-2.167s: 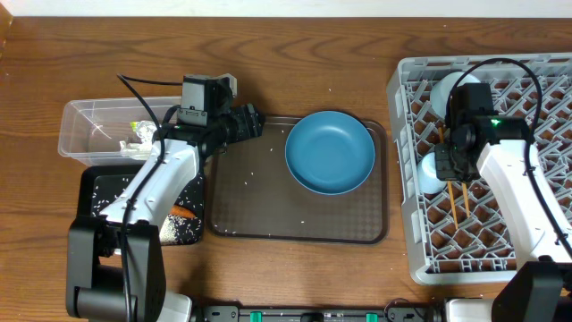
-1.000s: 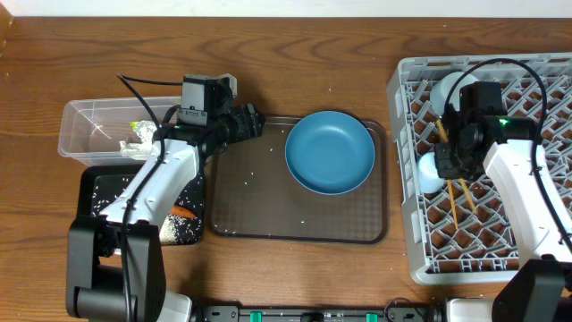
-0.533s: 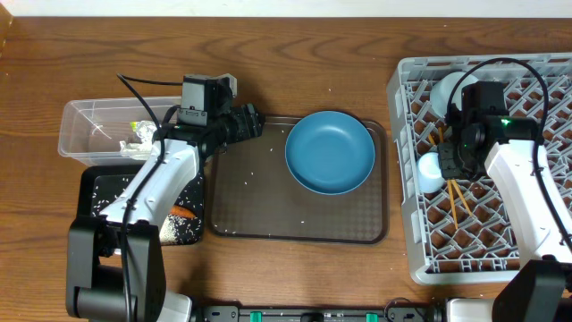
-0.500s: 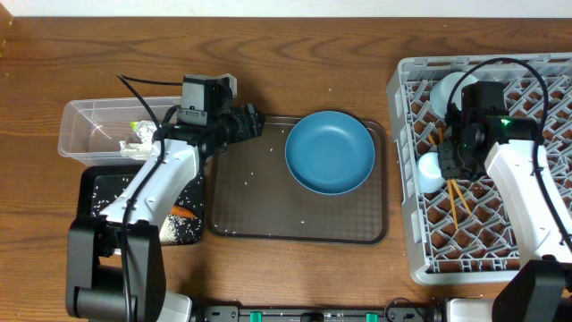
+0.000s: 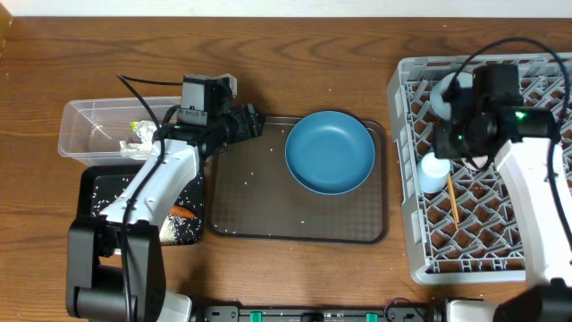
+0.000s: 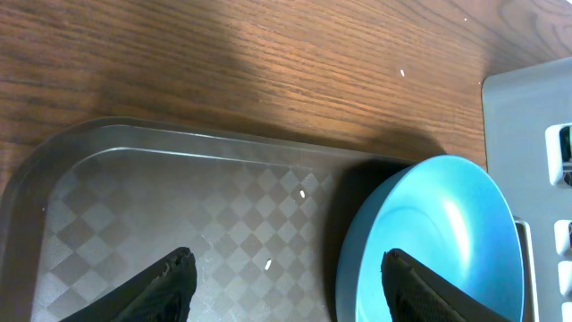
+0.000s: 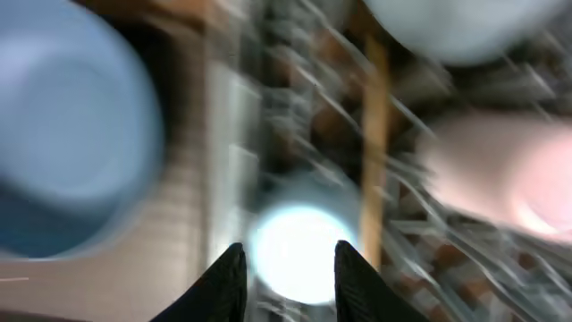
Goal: Sort waste into correct bins and load items into the dishwasher rack
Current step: 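Move the right gripper to the blue plate rim and grasp it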
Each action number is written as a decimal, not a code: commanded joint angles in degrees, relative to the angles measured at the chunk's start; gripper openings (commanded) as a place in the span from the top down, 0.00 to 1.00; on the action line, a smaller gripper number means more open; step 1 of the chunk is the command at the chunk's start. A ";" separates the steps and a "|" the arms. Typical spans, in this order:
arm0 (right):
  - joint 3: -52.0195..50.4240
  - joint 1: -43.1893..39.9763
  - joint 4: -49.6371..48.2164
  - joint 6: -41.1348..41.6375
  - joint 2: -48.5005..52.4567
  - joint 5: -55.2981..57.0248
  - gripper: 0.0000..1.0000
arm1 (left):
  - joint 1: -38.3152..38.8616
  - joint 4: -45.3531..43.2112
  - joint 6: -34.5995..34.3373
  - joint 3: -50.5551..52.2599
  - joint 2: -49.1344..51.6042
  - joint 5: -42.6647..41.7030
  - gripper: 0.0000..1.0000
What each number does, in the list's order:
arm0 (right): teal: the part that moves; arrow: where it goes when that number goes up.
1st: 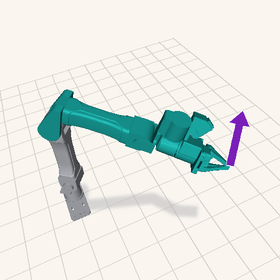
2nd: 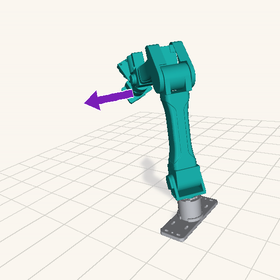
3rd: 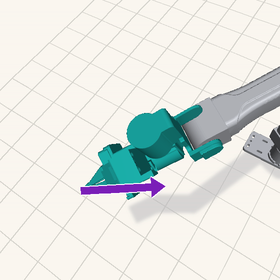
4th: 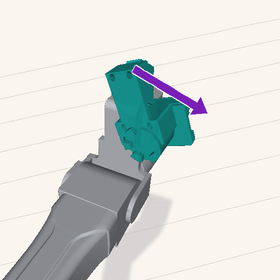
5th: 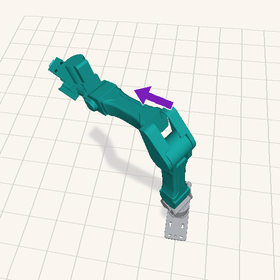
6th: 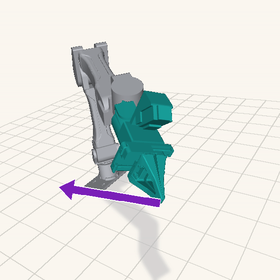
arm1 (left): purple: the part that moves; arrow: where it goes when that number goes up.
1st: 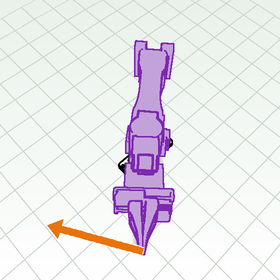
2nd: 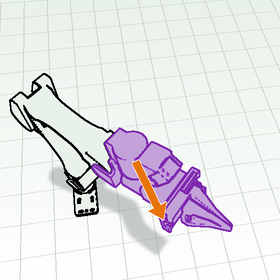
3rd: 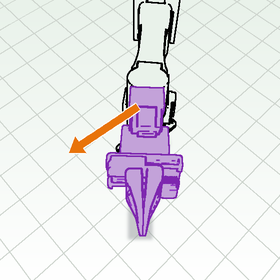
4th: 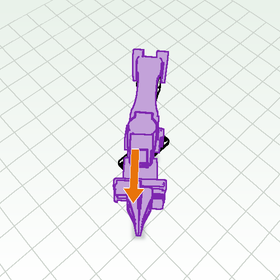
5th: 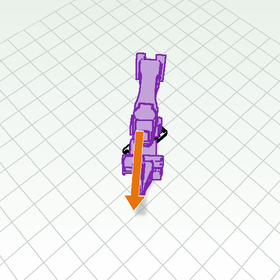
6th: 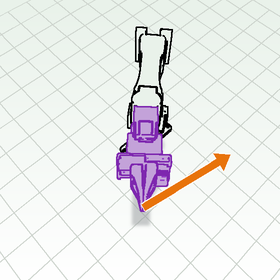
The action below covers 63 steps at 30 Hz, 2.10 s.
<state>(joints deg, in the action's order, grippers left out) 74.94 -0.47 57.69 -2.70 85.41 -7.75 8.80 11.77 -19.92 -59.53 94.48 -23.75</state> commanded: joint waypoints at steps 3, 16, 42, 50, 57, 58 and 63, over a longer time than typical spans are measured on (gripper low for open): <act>0.98 5.14 -1.90 2.47 -1.77 -17.68 0.65 | 0.13 -0.02 -0.13 0.33 -0.13 0.46 0.30; -15.41 21.22 -21.22 15.54 -1.49 8.55 0.54 | 0.13 -0.04 -0.13 0.33 -0.13 0.46 0.30; -27.89 30.40 -43.30 18.25 -1.49 -2.93 0.37 | 0.13 -0.04 -0.13 0.33 -0.13 0.46 0.30; -27.89 37.99 -48.15 17.97 0.74 6.25 0.35 | 0.13 -0.07 -0.13 0.33 -0.13 0.48 0.31; -27.89 42.29 -55.87 17.20 7.65 6.27 0.36 | 0.13 -0.31 -0.13 0.33 -0.13 3.96 0.31; -27.89 42.56 -56.63 17.18 8.61 6.27 0.37 | 0.13 -0.26 -0.13 0.33 -0.13 4.00 0.31; -27.89 42.93 -58.88 17.22 12.74 6.23 0.38 | 0.13 -0.26 -0.15 0.33 -0.13 3.93 0.31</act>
<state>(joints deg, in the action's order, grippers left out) 47.18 41.85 -0.60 15.27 96.51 -2.55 8.80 11.57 -19.92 -59.53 94.48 -20.97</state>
